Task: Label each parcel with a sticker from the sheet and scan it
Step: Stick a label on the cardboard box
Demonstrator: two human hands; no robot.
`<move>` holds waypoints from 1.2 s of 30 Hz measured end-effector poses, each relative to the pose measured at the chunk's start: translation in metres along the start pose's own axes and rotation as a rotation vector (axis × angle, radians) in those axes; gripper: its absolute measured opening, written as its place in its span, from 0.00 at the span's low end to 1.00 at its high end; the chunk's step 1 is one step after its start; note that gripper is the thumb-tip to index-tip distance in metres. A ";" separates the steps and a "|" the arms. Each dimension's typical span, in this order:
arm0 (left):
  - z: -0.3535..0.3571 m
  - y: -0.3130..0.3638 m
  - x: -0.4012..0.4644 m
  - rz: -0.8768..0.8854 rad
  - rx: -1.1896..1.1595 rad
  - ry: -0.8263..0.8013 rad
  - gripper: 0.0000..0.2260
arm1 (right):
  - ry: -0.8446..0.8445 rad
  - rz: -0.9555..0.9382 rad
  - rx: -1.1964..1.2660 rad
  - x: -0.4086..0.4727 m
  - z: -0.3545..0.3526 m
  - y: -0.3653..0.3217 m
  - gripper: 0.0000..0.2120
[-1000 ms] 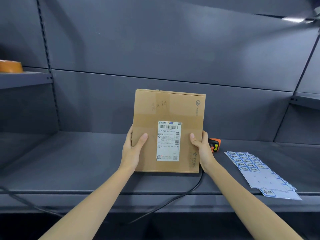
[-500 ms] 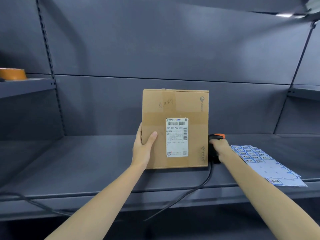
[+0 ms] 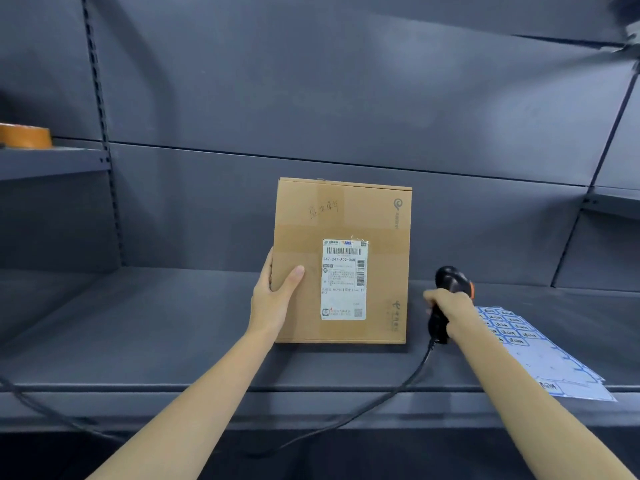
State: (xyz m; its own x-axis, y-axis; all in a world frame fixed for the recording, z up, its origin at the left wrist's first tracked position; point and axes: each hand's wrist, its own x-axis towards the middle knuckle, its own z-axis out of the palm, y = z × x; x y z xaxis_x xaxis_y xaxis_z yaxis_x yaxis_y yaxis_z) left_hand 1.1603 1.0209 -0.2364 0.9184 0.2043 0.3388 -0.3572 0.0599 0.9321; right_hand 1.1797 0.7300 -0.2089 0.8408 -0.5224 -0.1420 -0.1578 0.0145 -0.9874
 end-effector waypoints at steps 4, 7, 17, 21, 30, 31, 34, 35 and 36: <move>0.002 0.002 -0.001 -0.015 -0.010 0.037 0.32 | -0.047 -0.135 0.362 -0.060 -0.023 0.011 0.08; 0.002 0.003 -0.004 -0.019 -0.020 0.069 0.32 | -0.244 -0.220 0.550 -0.111 -0.020 0.026 0.08; -0.001 0.007 -0.012 0.008 -0.074 0.016 0.26 | -0.484 -0.328 0.230 -0.173 0.025 0.037 0.08; -0.001 0.006 -0.010 -0.019 -0.089 0.011 0.30 | -0.447 -0.372 0.155 -0.175 0.030 0.039 0.10; -0.002 0.004 -0.009 -0.027 -0.082 0.019 0.31 | -0.433 -0.391 0.099 -0.174 0.031 0.040 0.06; -0.002 0.004 -0.008 -0.025 -0.079 0.021 0.32 | -0.434 -0.391 0.100 -0.174 0.032 0.041 0.07; -0.002 0.002 -0.008 -0.019 -0.074 0.020 0.32 | -0.445 -0.390 0.121 -0.174 0.031 0.043 0.09; -0.002 0.002 -0.008 -0.017 -0.076 0.019 0.31 | -0.447 -0.397 0.134 -0.174 0.029 0.043 0.09; -0.002 0.002 -0.007 -0.017 -0.078 0.018 0.31 | -0.446 -0.407 0.150 -0.174 0.028 0.043 0.10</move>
State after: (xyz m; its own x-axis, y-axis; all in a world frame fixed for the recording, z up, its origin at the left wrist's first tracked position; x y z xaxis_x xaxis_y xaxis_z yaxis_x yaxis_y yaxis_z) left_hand 1.1526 1.0217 -0.2377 0.9216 0.2201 0.3197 -0.3541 0.1393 0.9248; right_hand 1.0407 0.8457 -0.2286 0.9586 -0.1055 0.2643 0.2683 0.0252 -0.9630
